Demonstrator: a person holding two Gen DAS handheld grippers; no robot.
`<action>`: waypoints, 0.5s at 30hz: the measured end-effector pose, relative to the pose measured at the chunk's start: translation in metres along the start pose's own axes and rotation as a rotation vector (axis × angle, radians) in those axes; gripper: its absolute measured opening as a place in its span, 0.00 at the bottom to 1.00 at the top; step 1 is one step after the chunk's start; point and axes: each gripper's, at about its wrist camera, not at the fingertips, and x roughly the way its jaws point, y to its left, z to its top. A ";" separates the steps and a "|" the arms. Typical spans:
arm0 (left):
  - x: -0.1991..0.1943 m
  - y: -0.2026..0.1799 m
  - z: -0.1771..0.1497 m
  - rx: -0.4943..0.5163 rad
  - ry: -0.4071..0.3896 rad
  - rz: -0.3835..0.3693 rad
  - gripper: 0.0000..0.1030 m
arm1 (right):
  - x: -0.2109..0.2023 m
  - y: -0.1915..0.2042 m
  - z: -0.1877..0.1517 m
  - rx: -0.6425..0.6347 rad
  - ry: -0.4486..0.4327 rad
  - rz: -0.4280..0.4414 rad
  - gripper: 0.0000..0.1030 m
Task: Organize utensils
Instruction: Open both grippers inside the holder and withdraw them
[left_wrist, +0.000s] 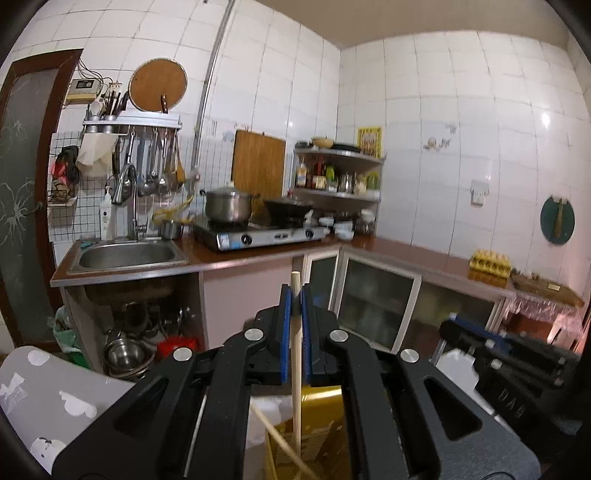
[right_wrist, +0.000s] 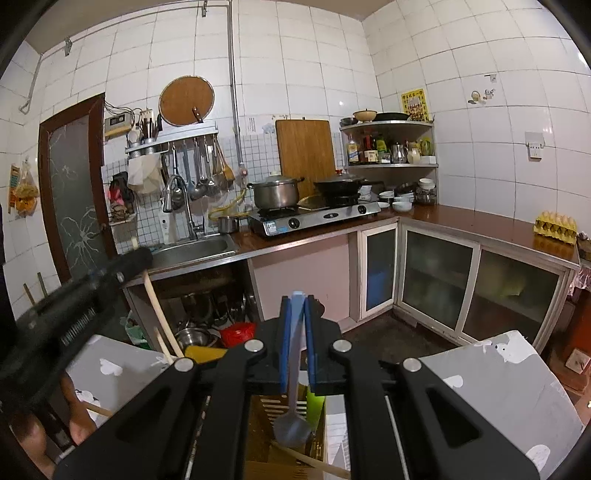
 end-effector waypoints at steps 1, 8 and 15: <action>0.001 0.001 -0.004 0.009 0.013 0.001 0.04 | 0.001 0.001 -0.002 -0.002 0.008 0.000 0.07; -0.014 0.014 -0.020 0.027 0.090 0.022 0.04 | 0.010 0.004 -0.021 -0.064 0.085 -0.022 0.08; -0.072 0.030 -0.001 -0.009 0.051 0.042 0.67 | -0.032 0.003 -0.012 -0.079 0.072 -0.068 0.55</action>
